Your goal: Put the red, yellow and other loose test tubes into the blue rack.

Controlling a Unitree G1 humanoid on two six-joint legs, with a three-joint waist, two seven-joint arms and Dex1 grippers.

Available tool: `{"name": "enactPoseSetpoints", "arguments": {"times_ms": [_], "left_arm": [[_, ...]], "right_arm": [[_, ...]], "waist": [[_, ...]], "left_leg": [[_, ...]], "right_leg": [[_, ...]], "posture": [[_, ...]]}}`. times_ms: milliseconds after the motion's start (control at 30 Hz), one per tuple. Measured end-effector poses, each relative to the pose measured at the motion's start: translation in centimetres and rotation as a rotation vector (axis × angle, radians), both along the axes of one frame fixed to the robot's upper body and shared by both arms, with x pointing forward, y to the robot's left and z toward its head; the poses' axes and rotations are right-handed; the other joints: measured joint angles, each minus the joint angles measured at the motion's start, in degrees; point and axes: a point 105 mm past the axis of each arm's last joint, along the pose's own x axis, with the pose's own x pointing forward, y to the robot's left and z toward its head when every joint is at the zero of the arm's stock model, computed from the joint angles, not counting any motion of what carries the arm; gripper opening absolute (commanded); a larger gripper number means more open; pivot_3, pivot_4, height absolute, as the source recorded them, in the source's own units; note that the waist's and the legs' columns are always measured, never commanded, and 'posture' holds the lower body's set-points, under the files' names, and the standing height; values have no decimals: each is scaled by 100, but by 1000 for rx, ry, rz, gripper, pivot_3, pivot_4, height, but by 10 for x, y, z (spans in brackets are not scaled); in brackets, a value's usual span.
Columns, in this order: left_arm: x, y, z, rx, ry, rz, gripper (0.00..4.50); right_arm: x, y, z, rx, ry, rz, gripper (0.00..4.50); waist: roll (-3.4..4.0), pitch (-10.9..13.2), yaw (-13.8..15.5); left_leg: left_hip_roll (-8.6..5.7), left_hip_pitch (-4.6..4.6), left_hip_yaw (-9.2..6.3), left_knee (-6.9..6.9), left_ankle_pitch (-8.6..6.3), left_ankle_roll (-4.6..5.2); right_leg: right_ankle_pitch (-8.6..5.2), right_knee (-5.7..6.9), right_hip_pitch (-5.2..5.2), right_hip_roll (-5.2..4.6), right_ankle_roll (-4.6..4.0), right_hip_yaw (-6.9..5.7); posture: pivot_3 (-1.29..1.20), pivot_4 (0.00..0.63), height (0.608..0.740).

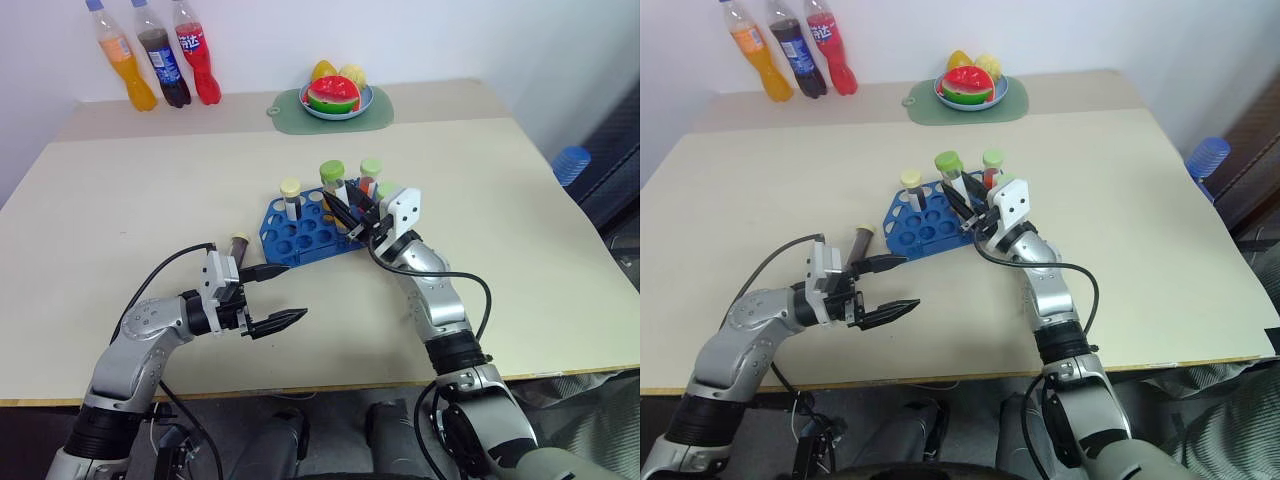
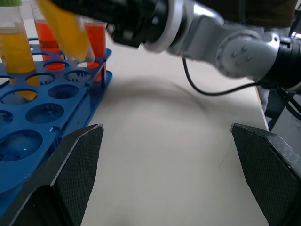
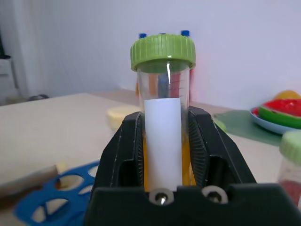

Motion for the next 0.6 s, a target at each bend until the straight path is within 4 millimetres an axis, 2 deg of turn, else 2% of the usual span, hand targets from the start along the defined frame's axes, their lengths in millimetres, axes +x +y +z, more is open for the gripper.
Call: {"name": "enactPoseSetpoints", "arguments": {"times_ms": [100, 233, 600], "left_arm": [[-1, 1, -2, 0, 12, 11, 4500], [-2, 1, -2, 4, 11, 17, 4500], [-5, 6, -4, 6, 19, 45, 4500]], "right_arm": [[3, -2, -7, -5, 2, -16, 827], [7, -4, -7, -5, -16, -29, 827], [2, 7, -15, -48, -33, 36, 827]], "waist": [[1, 0, -3], [1, 0, -2], [3, -2, -8]], "left_leg": [[9, 0, 0, 1, -3, -5], [28, 5, -1, 1, -3, -18], [77, 60, 23, -20, -18, -42]], "right_leg": [[2, -1, 0, 11, -4, 2], [11, -2, 1, 35, -18, 5], [19, -2, 23, 76, -41, 6]], "posture": [[0, 150, 740], [0, 150, 740], [0, 150, 740]]}}
